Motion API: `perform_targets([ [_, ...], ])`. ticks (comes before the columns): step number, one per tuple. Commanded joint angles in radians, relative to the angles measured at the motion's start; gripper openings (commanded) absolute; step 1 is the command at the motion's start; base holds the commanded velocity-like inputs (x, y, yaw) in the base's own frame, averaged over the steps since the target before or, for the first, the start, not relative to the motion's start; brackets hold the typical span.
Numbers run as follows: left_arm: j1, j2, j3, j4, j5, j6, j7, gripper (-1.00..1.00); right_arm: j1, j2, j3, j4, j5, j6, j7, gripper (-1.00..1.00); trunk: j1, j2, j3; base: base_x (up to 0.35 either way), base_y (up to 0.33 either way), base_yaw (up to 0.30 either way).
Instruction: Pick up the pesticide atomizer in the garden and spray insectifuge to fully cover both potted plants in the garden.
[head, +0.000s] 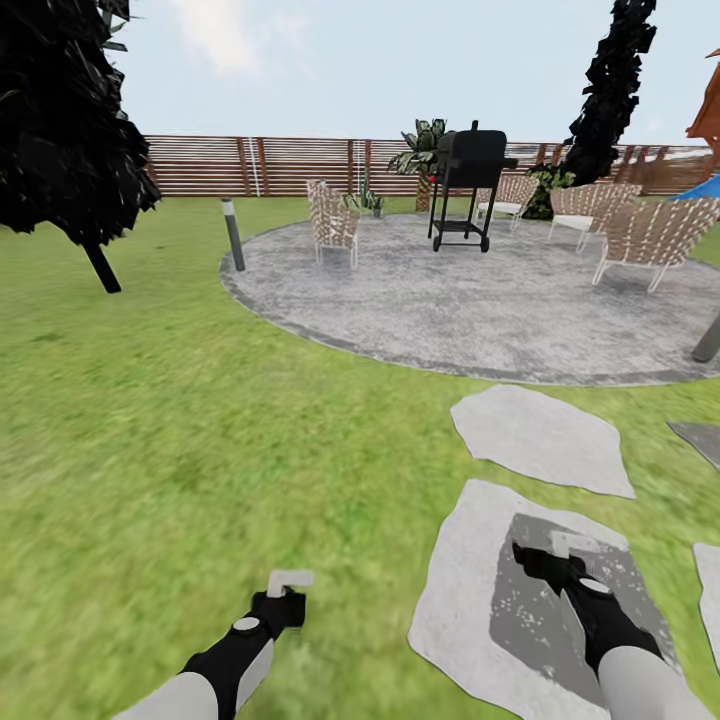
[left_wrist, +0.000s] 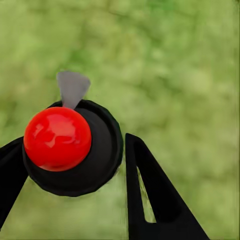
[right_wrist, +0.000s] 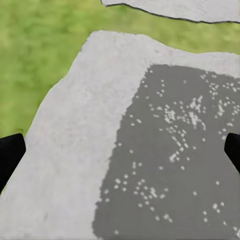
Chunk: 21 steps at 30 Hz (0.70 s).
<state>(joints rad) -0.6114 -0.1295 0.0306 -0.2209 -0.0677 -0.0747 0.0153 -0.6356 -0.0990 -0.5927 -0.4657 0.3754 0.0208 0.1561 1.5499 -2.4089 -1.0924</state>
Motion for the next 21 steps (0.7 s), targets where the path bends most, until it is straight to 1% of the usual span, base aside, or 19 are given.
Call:
perform_targets([
  [1,-0.001,-0.001,0.003,0.001,-0.007,-0.004,0.002,-1.0,-0.001,0.001,-0.008,0.003,0.008,0.002,0.008,1.0,0.0,0.0,-0.001,0.325,-0.106,0.0],
  [21,-0.001,-0.001,0.003,0.002,-0.006,-0.004,0.002,-1.0,-0.001,0.005,-0.009,0.018,0.01,0.004,0.005,1.0,0.0,0.0,-0.001,0.324,-0.106,0.0],
])
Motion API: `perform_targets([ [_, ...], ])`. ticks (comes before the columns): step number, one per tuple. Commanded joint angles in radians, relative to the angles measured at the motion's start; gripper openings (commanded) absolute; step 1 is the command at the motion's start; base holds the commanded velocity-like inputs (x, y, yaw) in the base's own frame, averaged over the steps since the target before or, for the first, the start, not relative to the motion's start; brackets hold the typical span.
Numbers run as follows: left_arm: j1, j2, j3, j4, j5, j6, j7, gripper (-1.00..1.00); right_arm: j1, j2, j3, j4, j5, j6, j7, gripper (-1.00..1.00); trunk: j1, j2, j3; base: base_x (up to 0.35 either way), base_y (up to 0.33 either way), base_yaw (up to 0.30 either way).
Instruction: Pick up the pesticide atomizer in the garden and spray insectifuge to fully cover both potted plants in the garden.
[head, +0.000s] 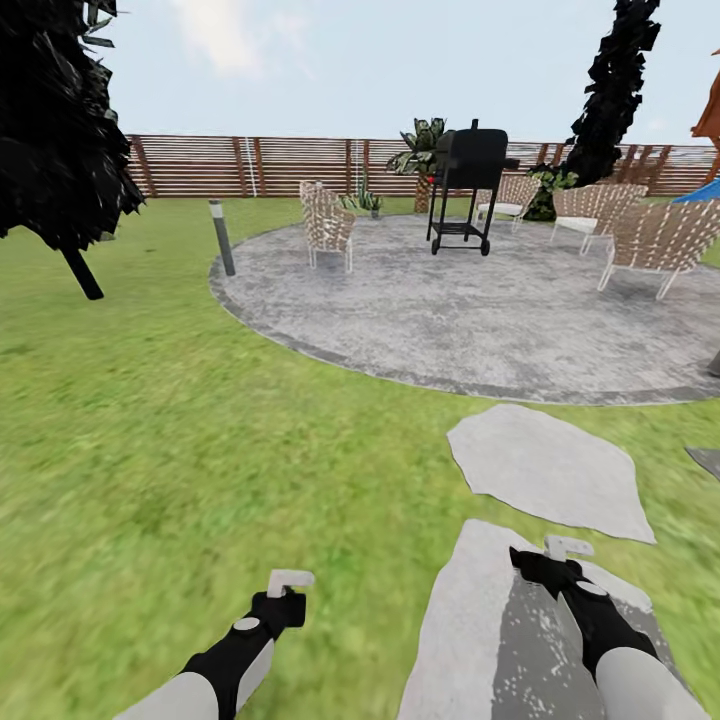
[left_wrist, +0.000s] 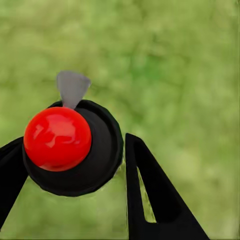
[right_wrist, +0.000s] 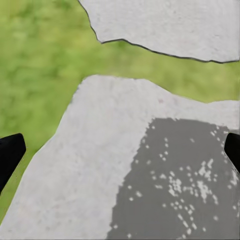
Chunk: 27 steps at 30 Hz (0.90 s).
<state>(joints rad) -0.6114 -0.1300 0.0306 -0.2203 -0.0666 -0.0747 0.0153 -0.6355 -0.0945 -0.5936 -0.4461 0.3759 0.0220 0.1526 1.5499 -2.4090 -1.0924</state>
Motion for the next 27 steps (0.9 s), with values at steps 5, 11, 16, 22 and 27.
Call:
perform_targets([
  [5,-0.001,0.0,0.003,0.001,-0.007,-0.004,0.002,-1.0,0.0,0.001,-0.009,0.0,0.008,0.003,0.008,1.0,0.0,0.0,-0.001,0.324,-0.112,0.0],
  [11,-0.001,0.0,0.003,0.001,-0.007,-0.004,0.002,-1.0,-0.001,0.001,-0.009,0.0,0.008,0.003,0.008,1.0,0.0,0.0,-0.001,0.325,-0.119,0.0],
  [16,-0.001,0.0,0.003,0.001,-0.007,-0.004,0.002,-1.0,-0.001,0.001,-0.009,0.0,0.008,0.003,0.008,1.0,0.0,0.0,-0.001,0.325,-0.121,0.0],
  [22,-0.001,0.0,0.003,0.001,-0.007,-0.004,0.002,-1.0,-0.001,0.001,-0.009,0.0,0.008,0.003,0.008,1.0,0.0,0.0,-0.001,0.324,-0.121,0.0],
  [27,-0.001,0.0,0.003,0.001,-0.007,-0.004,0.002,-1.0,-0.001,0.001,-0.009,0.0,0.008,0.003,0.008,1.0,0.0,0.0,-0.001,0.325,-0.121,0.0],
])
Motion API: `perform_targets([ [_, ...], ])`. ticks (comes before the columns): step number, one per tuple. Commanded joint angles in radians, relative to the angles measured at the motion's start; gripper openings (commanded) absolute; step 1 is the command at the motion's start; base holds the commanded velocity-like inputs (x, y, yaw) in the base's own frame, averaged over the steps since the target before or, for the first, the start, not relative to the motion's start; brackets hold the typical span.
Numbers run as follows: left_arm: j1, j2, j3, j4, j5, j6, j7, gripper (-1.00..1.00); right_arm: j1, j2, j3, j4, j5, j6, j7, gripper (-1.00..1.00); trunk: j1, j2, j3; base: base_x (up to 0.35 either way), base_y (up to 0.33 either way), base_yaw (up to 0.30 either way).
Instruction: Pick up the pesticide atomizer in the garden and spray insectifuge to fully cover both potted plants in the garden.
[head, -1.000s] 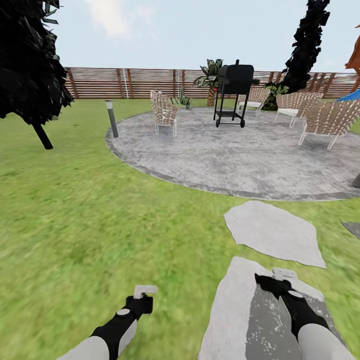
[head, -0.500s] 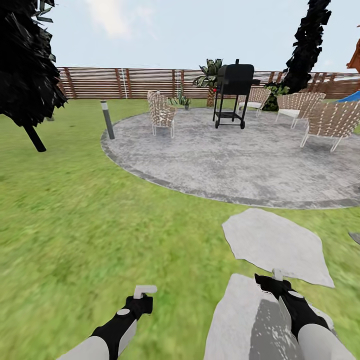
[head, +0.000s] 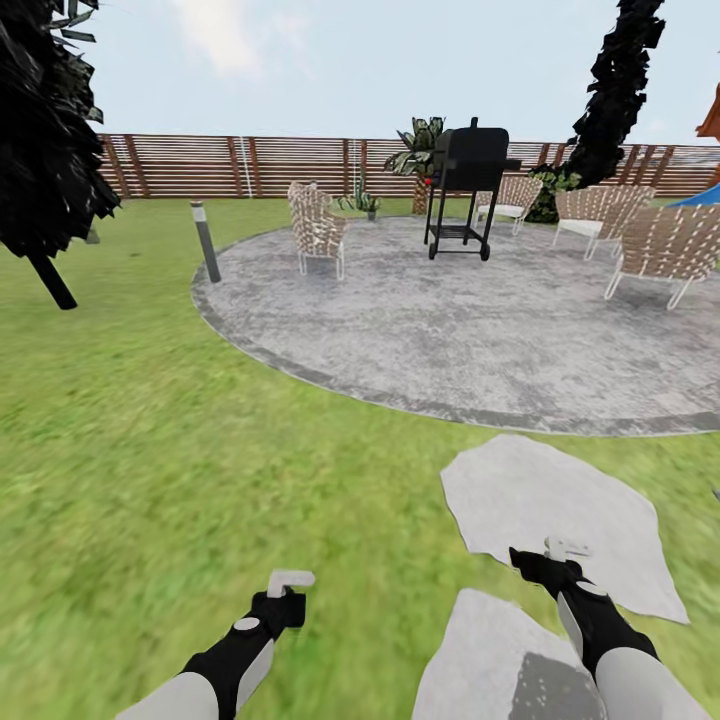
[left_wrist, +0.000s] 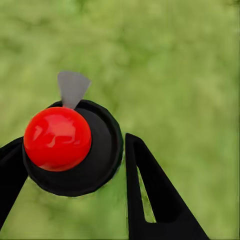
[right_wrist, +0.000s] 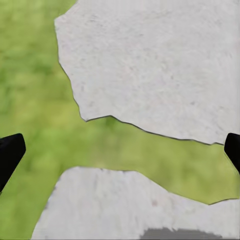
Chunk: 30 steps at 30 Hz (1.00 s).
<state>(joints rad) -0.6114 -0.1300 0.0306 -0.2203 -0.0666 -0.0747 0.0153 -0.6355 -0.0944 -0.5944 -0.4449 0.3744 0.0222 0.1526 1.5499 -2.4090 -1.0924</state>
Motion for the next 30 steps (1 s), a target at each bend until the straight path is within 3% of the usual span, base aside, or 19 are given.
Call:
perform_targets([
  [1,-0.001,0.0,0.003,0.001,-0.007,-0.004,0.002,-1.0,-0.001,0.001,-0.008,-0.001,0.009,0.002,0.008,1.0,0.0,0.0,-0.001,0.325,-0.121,0.0],
  [30,-0.001,0.0,0.003,0.001,-0.007,-0.004,0.002,-1.0,-0.001,0.001,-0.008,-0.001,0.009,0.002,0.008,1.0,0.0,0.0,-0.001,0.325,-0.121,0.0],
])
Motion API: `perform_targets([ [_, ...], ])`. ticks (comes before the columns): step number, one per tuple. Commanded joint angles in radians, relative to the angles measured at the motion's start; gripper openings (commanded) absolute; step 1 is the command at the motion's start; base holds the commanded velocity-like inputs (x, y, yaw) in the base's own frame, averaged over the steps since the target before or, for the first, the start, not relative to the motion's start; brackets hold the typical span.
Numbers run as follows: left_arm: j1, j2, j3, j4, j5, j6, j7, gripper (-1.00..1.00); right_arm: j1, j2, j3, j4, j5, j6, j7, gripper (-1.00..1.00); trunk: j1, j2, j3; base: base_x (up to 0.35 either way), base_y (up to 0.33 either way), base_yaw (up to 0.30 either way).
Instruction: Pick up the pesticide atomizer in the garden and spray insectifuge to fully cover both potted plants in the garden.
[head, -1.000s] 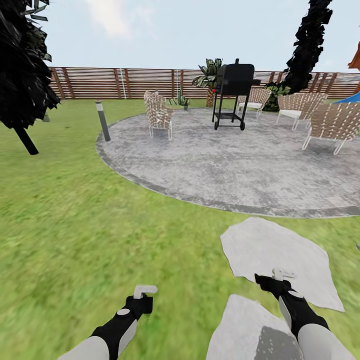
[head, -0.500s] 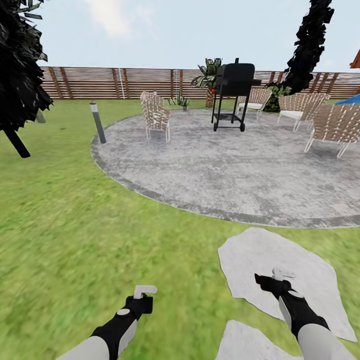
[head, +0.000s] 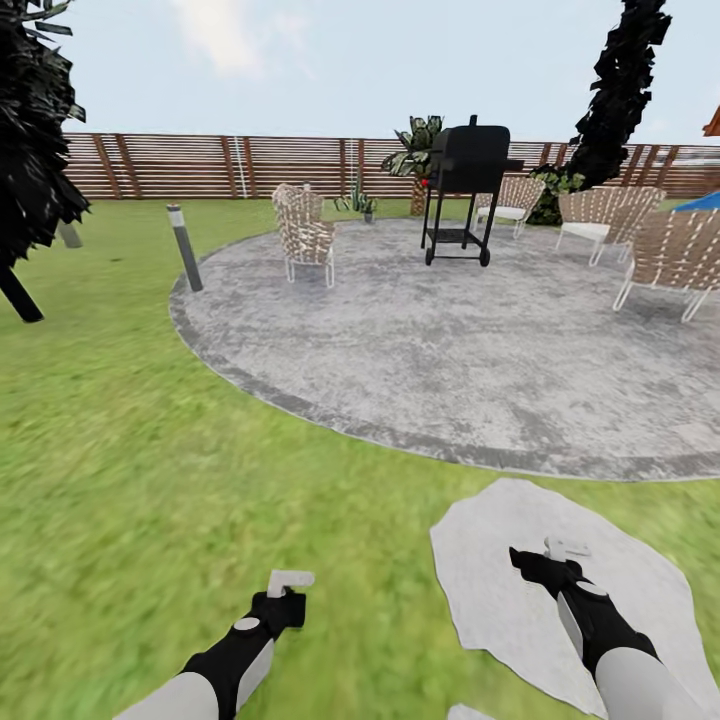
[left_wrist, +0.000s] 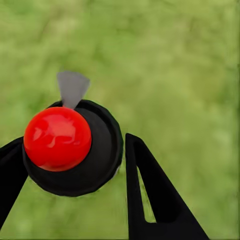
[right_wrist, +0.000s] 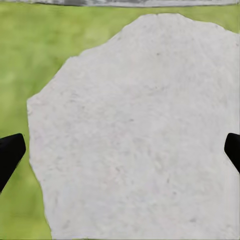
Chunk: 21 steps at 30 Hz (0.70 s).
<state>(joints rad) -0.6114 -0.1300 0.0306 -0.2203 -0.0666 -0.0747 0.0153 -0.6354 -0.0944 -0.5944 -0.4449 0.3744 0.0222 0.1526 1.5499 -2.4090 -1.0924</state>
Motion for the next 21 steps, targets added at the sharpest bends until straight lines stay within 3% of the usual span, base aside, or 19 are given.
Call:
perform_targets([
  [1,-0.001,0.0,0.003,0.001,-0.007,-0.004,0.002,-1.0,0.0,0.001,-0.008,-0.001,0.009,0.002,0.008,1.0,0.0,0.0,-0.001,0.325,-0.121,0.0],
  [21,-0.001,0.0,0.003,0.001,-0.007,-0.004,0.002,-1.0,-0.001,0.001,-0.008,-0.001,0.009,0.002,0.008,1.0,0.0,0.0,-0.001,0.325,-0.121,0.0],
])
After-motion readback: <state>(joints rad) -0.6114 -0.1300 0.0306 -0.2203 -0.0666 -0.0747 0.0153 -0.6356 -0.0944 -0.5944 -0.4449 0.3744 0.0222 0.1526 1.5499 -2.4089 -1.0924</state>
